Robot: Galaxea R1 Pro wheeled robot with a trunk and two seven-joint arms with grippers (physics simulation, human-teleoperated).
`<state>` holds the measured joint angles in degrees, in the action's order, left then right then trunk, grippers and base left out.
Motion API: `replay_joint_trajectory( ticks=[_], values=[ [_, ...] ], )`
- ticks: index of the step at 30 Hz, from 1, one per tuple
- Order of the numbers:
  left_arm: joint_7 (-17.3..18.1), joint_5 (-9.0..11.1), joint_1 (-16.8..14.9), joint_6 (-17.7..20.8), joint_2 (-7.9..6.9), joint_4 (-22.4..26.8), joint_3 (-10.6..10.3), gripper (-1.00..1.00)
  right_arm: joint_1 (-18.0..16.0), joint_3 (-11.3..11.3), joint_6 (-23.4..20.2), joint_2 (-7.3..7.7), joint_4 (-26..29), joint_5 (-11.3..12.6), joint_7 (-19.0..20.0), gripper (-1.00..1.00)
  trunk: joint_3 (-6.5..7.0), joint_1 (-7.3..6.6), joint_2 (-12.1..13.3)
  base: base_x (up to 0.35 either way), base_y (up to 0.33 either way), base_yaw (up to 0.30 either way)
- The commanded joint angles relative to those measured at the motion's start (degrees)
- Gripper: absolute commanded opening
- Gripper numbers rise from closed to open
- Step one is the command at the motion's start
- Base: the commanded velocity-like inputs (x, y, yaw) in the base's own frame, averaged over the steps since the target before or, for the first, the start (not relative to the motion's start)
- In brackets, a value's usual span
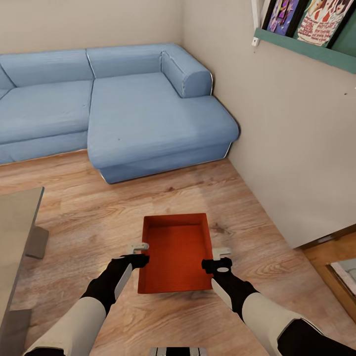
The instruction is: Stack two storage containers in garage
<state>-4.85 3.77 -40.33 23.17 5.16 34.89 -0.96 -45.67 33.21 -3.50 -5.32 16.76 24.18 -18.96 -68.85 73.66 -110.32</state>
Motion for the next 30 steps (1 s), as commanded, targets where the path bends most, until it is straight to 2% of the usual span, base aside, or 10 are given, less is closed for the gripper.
replay_joint_trajectory(
  ticks=[1, 18, 24, 30],
  values=[
    [-0.3, 0.4, 0.0, 0.3, -0.02, 0.0, -0.1, 1.00, 0.0, 0.5, -0.4, 0.06, 0.1, 0.3, -0.4, 1.00, -0.22, 0.22, -0.4, 0.000, 0.000, 0.000],
    [-0.4, 0.4, 0.0, 0.3, 0.00, -0.6, -0.1, 1.00, 0.0, 0.5, -0.4, 0.31, 0.1, 0.3, -0.4, 1.00, -3.27, 3.95, -7.2, 0.000, 0.000, 0.000],
    [-0.7, 0.4, 0.0, 0.3, 0.03, -0.5, -0.1, 1.00, 0.0, 0.4, -0.4, 0.30, 0.1, 0.3, -0.4, 1.00, -3.27, 3.95, -7.2, 0.000, 0.000, 0.000],
    [-0.5, 0.3, 0.0, 0.3, 0.03, -0.6, -0.2, 1.00, 0.0, 0.4, -0.4, 0.29, 0.1, 0.3, -0.4, 1.00, -4.35, 5.27, -9.7, 0.000, 0.000, 0.000]
  ],
)
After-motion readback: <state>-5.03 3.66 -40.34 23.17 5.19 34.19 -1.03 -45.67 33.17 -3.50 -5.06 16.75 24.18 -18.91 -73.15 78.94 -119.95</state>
